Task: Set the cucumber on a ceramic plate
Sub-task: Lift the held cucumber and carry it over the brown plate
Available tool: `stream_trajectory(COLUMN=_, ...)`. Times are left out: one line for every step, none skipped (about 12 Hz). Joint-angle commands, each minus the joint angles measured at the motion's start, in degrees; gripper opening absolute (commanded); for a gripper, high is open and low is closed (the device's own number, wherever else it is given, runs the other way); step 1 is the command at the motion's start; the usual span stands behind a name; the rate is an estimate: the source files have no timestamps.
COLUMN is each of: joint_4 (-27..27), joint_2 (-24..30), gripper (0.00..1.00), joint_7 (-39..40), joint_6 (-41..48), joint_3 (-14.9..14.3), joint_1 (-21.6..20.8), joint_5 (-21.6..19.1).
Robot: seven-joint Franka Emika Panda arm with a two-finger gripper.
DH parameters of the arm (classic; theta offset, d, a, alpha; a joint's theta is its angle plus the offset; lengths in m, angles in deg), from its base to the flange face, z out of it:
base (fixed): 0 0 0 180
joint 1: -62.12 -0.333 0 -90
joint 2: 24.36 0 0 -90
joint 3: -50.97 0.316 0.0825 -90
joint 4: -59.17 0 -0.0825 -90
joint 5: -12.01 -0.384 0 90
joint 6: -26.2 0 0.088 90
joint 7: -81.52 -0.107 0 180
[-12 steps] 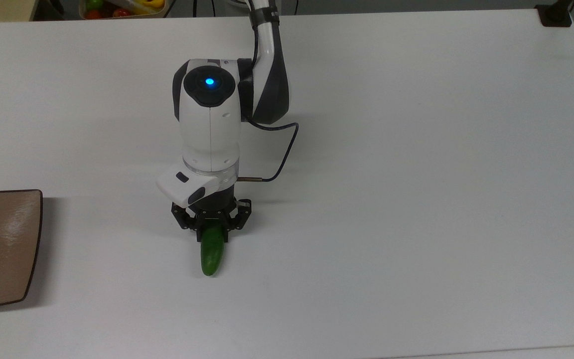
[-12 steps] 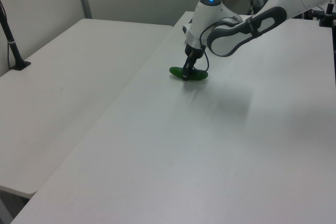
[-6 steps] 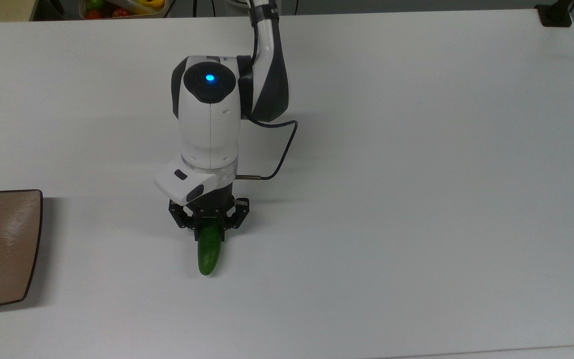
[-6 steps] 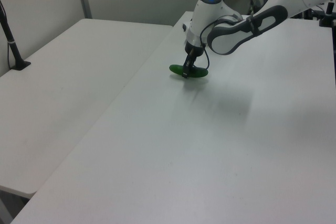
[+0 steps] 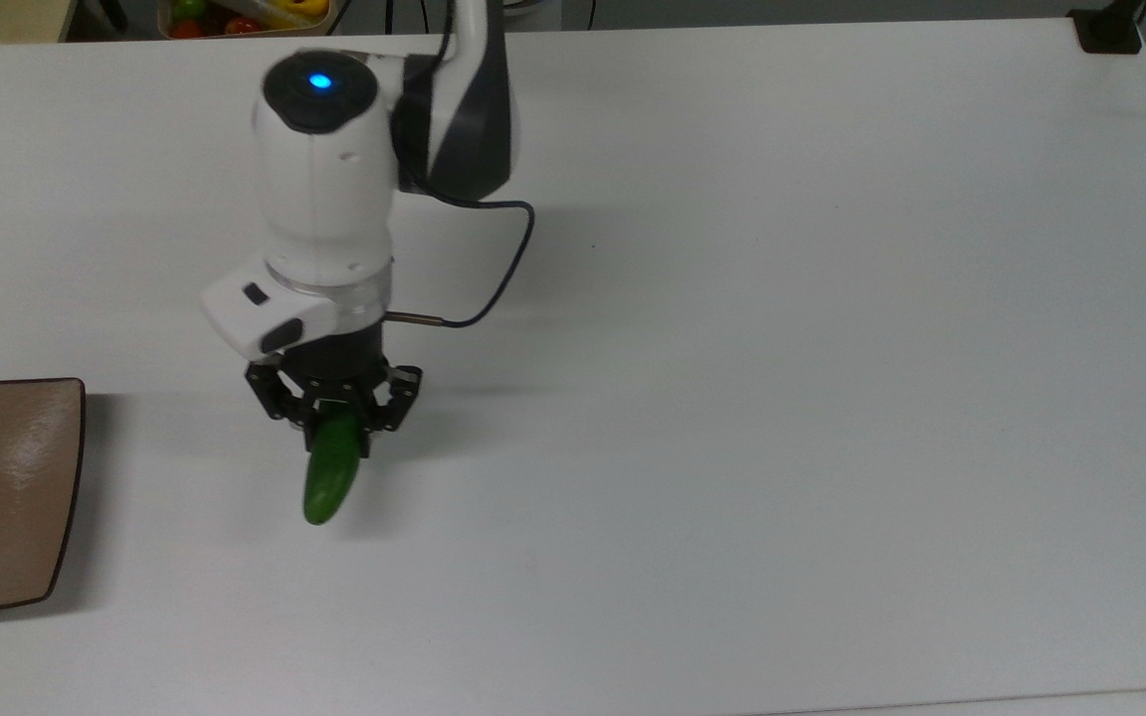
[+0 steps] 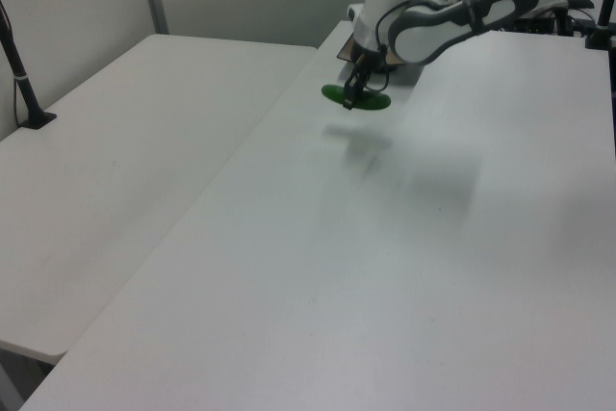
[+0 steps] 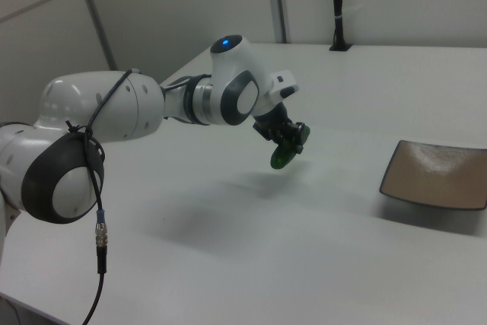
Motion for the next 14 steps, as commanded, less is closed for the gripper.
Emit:
stream_trajectory(joint_4=0.2, joint_2=2.17, gripper=0.06, joint_7=0.2, joint_6=2.24, joint_3=0.2, joint_1=3.32, joint_5=-1.3)
stream_trajectory(joint_4=-0.15, joint_2=2.17, gripper=0.07, joint_7=1.16, joint_6=2.06, joint_3=0.29, joint_1=4.47, joint_5=-1.3)
stream_trajectory(joint_4=-0.15, joint_2=2.26, gripper=0.07, joint_7=2.56, joint_6=1.97, joint_3=1.42, joint_1=6.74, joint_5=-1.39)
stream_trajectory(joint_4=-0.15, joint_2=2.17, gripper=0.07, joint_7=3.45, joint_6=1.62, joint_3=3.17, joint_1=9.11, joint_5=-1.3)
stream_trajectory(joint_4=-0.33, joint_2=2.17, gripper=0.07, joint_7=4.76, joint_6=1.62, joint_3=3.54, joint_1=10.35, joint_5=-1.3)
stream_trajectory(joint_4=-0.42, joint_2=2.17, gripper=0.07, joint_7=6.51, joint_6=1.53, joint_3=3.54, joint_1=11.24, joint_5=-1.3)
stream_trajectory(joint_4=-0.42, joint_2=2.09, gripper=0.07, joint_7=8.19, joint_6=0.23, joint_3=3.54, joint_1=11.94, joint_5=-1.3)
stream_trajectory(joint_4=-0.33, joint_2=1.82, gripper=0.07, joint_7=8.81, joint_6=-2.57, joint_3=3.54, joint_1=12.64, joint_5=-1.3)
stream_trajectory(joint_4=-0.42, joint_2=1.21, gripper=0.07, joint_7=9.34, joint_6=-4.95, joint_3=3.45, joint_1=13.52, joint_5=-1.12)
stream_trajectory(joint_4=-0.42, joint_2=0.42, gripper=0.07, joint_7=11.26, joint_6=-8.28, joint_3=3.37, joint_1=14.05, joint_5=-1.12)
stream_trajectory(joint_4=-0.42, joint_2=0.07, gripper=0.07, joint_7=12.58, joint_6=-11.1, joint_3=3.36, joint_1=14.84, joint_5=-1.12)
stream_trajectory(joint_4=-0.42, joint_2=-0.29, gripper=0.07, joint_7=13.99, joint_6=-13.3, joint_3=3.19, joint_1=15.46, joint_5=-1.12)
stream_trajectory(joint_4=-0.51, joint_2=-0.81, gripper=0.07, joint_7=14.96, joint_6=-15.67, joint_3=3.01, joint_1=15.81, joint_5=-1.12)
stream_trajectory(joint_4=-0.51, joint_2=-1.08, gripper=0.07, joint_7=15.14, joint_6=-18.04, joint_3=2.67, joint_1=15.9, joint_5=-1.04)
